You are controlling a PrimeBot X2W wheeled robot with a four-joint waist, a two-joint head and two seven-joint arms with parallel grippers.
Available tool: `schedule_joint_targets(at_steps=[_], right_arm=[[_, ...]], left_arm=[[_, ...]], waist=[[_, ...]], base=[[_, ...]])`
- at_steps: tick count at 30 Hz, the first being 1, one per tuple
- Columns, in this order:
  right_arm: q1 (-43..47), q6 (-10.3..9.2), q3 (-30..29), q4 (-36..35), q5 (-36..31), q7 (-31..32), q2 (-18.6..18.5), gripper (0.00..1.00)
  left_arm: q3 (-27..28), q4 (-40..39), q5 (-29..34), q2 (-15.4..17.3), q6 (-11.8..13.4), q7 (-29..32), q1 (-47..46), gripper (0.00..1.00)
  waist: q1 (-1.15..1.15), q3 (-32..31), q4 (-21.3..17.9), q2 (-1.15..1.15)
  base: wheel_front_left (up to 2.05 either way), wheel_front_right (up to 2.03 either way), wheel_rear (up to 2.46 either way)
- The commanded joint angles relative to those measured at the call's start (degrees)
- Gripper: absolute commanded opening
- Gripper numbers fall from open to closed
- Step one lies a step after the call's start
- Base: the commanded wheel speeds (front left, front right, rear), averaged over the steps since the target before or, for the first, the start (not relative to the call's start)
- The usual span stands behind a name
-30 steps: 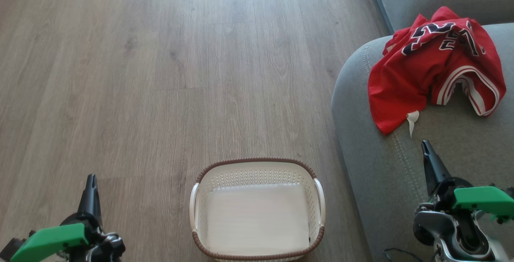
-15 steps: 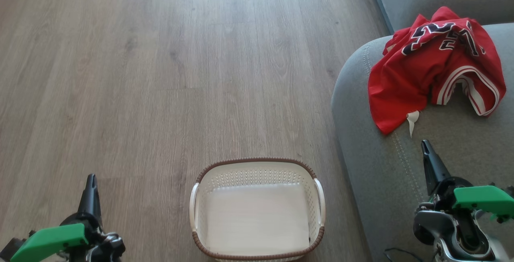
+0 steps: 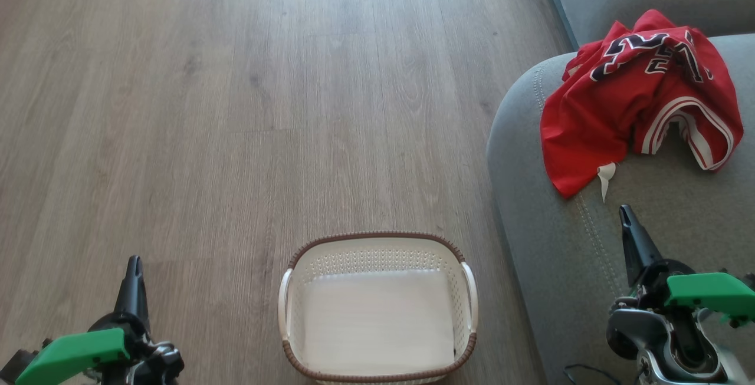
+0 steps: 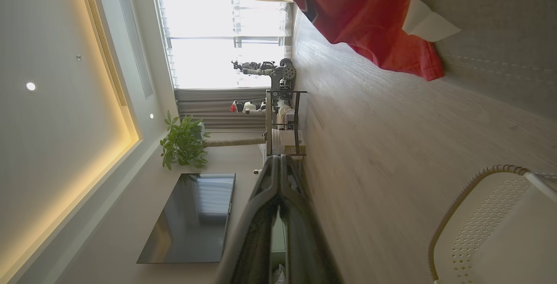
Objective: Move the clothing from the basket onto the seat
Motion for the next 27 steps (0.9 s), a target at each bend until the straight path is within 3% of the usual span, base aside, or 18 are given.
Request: schedule_joint_targets(at_steps=[1, 27], right_arm=[[-2.69, 0.47, 1.49, -2.27, 0.51, -0.27, -1.25, 0.00], [-2.59, 0.47, 3.33, -2.55, 2.12, -1.73, -2.63, 0.00]], left_arm=[[1.99, -2.13, 0.00, 0.58, -0.49, 0.37, -2.25, 0.00], [1.99, -2.15, 0.00, 0.58, -0.48, 0.37, -2.25, 0.00]], waist=[[0.00, 0.00, 0.00, 0.00], [0.00, 0.01, 0.00, 0.00]], base=[[0.00, 0.00, 0.00], [0.00, 0.00, 0.00]])
